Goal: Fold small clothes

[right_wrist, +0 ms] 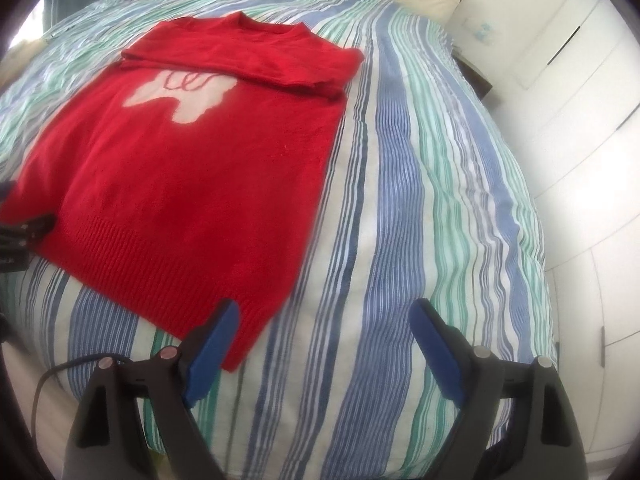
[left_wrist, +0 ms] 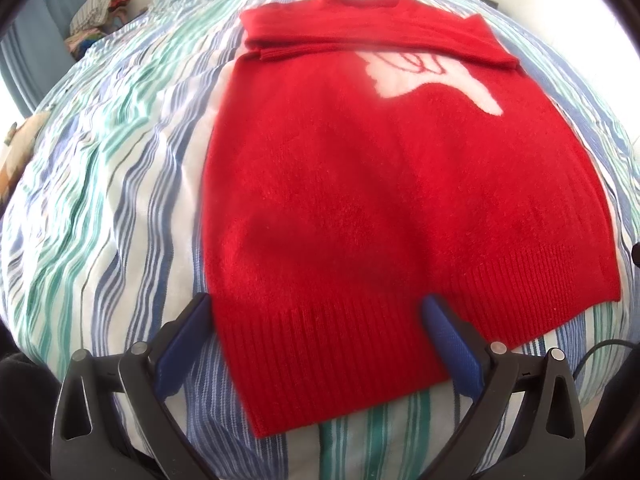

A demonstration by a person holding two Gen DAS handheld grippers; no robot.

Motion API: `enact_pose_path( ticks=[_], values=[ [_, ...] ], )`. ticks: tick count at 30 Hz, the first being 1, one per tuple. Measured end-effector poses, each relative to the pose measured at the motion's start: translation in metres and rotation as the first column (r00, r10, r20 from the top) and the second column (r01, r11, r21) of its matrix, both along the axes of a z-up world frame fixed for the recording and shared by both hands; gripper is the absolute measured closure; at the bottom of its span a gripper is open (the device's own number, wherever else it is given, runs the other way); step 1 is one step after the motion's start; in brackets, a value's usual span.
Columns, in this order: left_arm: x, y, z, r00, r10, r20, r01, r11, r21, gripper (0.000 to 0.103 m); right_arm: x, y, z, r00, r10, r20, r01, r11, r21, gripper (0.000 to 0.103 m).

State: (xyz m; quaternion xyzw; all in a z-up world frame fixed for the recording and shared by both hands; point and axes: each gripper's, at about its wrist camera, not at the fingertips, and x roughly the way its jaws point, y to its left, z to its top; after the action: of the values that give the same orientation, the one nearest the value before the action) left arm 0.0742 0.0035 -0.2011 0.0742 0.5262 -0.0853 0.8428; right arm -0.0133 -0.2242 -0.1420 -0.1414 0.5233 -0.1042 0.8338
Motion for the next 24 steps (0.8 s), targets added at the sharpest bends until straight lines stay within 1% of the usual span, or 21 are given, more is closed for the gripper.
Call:
enact_pose_path(
  ticks=[11,20,22,24],
  values=[
    [-0.003,0.003,0.010,1.000,-0.005,0.022,0.006,1.000,-0.018,0.001,0.000,-0.003,-0.001,1.000,-0.014,0.001,0.014,1.000,-0.001,0.015],
    [-0.004,0.001,0.010,1.000,-0.008,0.023,0.008,1.000,-0.016,0.001,0.000,-0.006,-0.001,1.000,-0.022,0.000,0.022,1.000,-0.004,0.014],
    [-0.004,0.003,0.015,1.000,-0.014,0.022,0.014,1.000,-0.022,0.001,-0.001,-0.007,-0.002,1.000,-0.024,-0.002,0.024,1.000,-0.001,0.014],
    [-0.002,0.012,0.027,0.999,-0.009,0.033,0.011,0.999,-0.048,0.001,-0.001,-0.009,-0.003,1.000,-0.030,-0.007,0.030,0.999,0.018,0.014]
  ],
)
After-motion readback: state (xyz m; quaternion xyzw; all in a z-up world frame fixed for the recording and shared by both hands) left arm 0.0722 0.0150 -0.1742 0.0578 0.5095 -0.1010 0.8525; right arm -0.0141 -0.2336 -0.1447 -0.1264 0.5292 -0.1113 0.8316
